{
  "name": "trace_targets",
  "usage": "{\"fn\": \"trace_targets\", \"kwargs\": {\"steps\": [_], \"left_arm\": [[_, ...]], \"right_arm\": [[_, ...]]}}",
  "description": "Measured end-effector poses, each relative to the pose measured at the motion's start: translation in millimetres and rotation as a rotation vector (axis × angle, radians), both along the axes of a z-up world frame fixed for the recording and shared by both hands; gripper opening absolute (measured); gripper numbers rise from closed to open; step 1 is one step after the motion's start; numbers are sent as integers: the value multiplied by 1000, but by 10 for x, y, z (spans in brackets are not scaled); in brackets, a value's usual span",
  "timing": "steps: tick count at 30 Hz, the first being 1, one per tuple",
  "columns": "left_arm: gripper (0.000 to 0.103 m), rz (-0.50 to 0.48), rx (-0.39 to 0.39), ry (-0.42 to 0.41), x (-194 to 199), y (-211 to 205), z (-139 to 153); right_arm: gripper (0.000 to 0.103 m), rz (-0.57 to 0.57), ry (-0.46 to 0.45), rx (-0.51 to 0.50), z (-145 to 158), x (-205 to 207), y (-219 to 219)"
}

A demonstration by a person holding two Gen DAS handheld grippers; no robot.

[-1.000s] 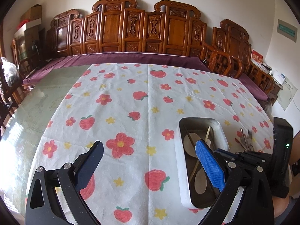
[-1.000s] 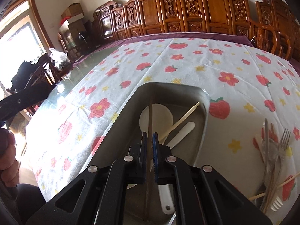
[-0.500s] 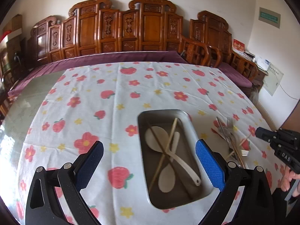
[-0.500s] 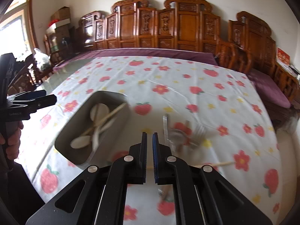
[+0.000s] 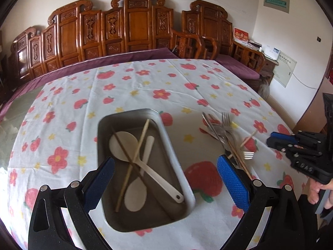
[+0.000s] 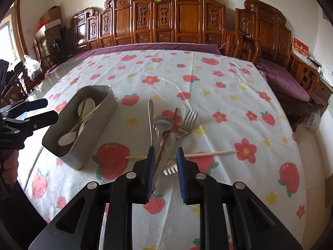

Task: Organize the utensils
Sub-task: 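Grasp a metal spoon from the pile with the right gripper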

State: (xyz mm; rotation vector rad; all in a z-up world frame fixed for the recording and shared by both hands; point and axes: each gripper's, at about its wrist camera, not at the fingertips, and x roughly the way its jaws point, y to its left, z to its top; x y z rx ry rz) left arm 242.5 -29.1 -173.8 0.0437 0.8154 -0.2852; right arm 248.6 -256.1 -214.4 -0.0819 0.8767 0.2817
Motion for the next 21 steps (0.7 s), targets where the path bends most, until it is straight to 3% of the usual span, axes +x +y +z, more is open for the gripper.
{"fn": "trace_targets", "kwargs": {"steps": [21], "left_arm": [[95, -23, -35, 27, -13, -102, -115]], "right_arm": [[20, 113, 121, -20, -575, 871, 504]]}}
